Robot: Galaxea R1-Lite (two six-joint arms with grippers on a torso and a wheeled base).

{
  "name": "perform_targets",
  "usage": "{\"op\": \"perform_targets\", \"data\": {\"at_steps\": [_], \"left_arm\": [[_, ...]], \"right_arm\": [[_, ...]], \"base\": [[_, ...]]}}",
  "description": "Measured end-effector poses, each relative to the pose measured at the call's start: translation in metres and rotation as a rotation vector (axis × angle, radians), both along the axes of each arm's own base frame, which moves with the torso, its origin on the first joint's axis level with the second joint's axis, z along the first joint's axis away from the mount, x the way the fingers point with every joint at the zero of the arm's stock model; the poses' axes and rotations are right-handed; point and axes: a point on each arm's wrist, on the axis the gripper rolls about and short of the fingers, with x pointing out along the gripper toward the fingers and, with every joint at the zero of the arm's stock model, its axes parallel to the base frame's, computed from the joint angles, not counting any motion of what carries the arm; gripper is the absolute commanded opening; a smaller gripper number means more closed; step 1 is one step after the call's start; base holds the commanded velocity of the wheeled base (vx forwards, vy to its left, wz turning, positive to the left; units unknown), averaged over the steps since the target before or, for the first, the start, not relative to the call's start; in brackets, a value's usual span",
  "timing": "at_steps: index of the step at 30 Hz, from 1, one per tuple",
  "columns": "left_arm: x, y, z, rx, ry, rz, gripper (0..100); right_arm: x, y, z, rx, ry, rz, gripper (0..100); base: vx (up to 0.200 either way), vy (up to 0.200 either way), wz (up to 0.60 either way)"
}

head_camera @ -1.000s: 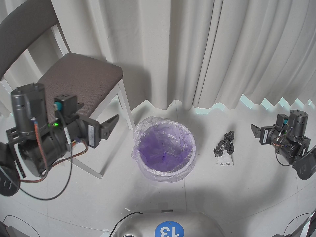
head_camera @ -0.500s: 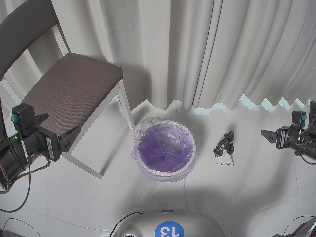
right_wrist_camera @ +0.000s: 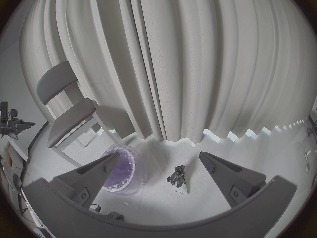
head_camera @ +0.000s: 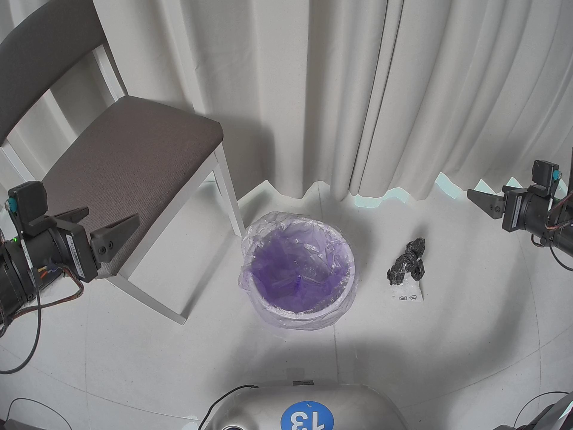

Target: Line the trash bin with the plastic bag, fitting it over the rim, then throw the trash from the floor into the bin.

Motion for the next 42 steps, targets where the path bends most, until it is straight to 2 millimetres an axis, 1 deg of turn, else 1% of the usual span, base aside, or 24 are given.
{"op": "perform_targets", "data": {"at_steps": [6, 10, 13, 16, 19, 26, 30, 34, 42], "left_arm": [[-0.001, 0.002, -0.013, -0.036, 0.027, 0.009, 100], [-0.001, 0.003, -0.02, -0.05, 0.036, -0.004, 100], [0.0, 0.002, -0.024, -0.056, 0.042, -0.01, 100], [0.0, 0.002, -0.026, -0.055, 0.046, -0.013, 100], [-0.001, 0.002, -0.026, -0.054, 0.045, -0.021, 100], [-0.004, -0.002, -0.027, -0.052, 0.044, -0.055, 100], [-0.006, -0.005, -0.028, -0.049, 0.048, -0.078, 100], [-0.008, -0.007, -0.029, -0.047, 0.051, -0.097, 100], [-0.009, -0.012, -0.034, -0.038, 0.07, -0.126, 100]], "right_arm": [[0.033, 0.005, -0.014, 0.027, -0.055, -0.004, 100], [0.055, 0.008, -0.033, 0.055, -0.069, -0.013, 100], [0.067, 0.009, -0.051, 0.066, -0.058, -0.02, 100], [0.076, 0.008, -0.063, 0.07, -0.06, -0.03, 100], [0.086, 0.005, -0.08, 0.065, -0.017, -0.046, 100], [0.109, -0.005, -0.113, 0.056, 0.067, -0.089, 100], [0.128, -0.012, -0.143, 0.08, 0.137, -0.129, 100], [0.142, -0.016, -0.167, 0.113, 0.188, -0.157, 100], [0.162, -0.018, -0.203, 0.159, 0.252, -0.191, 100]], "base": [[0.0, 0.0, 0.0], [0.0, 0.0, 0.0], [0.0, 0.0, 0.0], [0.0, 0.0, 0.0], [0.0, 0.0, 0.0], [0.0, 0.0, 0.0], [0.0, 0.0, 0.0], [0.0, 0.0, 0.0], [0.0, 0.0, 0.0]]}}
